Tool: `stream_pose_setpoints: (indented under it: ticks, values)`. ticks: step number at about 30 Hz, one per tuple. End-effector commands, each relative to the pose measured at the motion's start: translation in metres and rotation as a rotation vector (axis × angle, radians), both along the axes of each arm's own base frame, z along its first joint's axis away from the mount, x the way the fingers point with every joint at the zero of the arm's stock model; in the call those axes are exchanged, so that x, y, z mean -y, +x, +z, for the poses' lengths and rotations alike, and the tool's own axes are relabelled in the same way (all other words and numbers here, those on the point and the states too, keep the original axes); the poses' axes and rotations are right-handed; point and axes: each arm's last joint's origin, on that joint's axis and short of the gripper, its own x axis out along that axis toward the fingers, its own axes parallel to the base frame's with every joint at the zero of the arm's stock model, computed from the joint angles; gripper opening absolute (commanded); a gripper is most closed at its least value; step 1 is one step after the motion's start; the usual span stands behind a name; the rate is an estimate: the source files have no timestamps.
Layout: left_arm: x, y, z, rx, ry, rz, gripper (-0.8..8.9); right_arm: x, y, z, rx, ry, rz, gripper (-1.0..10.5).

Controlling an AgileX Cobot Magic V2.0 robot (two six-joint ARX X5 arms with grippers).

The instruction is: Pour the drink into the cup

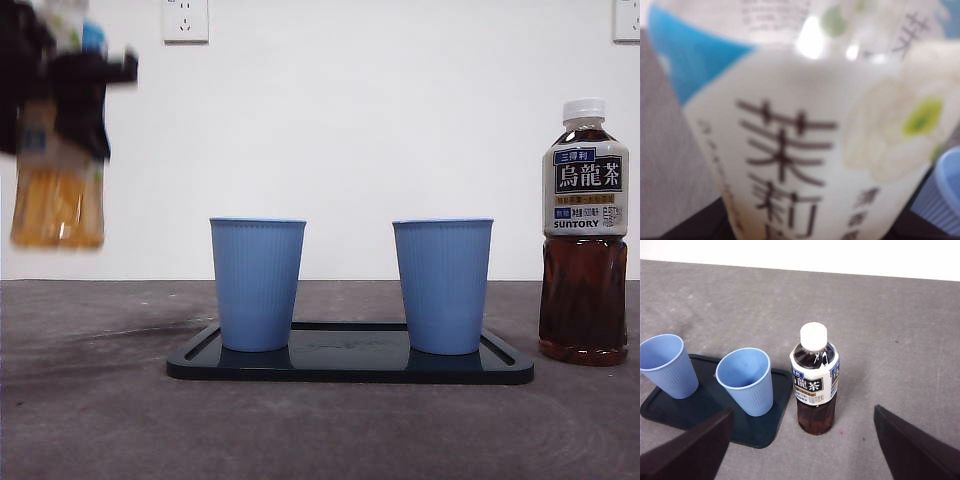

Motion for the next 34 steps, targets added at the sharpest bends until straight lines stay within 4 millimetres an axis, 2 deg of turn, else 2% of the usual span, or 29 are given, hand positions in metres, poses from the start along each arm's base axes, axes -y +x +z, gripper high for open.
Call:
stream_pose_setpoints:
  ticks: [1, 9, 18, 31, 34]
  values:
    - [0.004, 0.008, -0.006, 0.041, -0.053, -0.001, 1.85, 0.0, 0.0, 0.005, 0.017, 0.029, -0.001, 4.4]
    - [0.016, 0.03, -0.035, 0.025, -0.055, -0.056, 1.86, 0.0, 0.0, 0.005, 0.015, 0.033, -0.003, 4.4]
    - [0.023, 0.042, -0.057, -0.005, -0.025, -0.061, 1.86, 0.0, 0.0, 0.005, 0.015, 0.032, -0.004, 4.4]
    - [0.025, 0.045, -0.065, -0.02, -0.01, -0.067, 1.92, 0.0, 0.0, 0.006, 0.017, 0.032, -0.006, 4.4]
    - [0.025, 0.044, -0.065, -0.019, -0.011, -0.07, 2.62, 0.0, 0.0, 0.006, 0.018, 0.033, -0.006, 4.4]
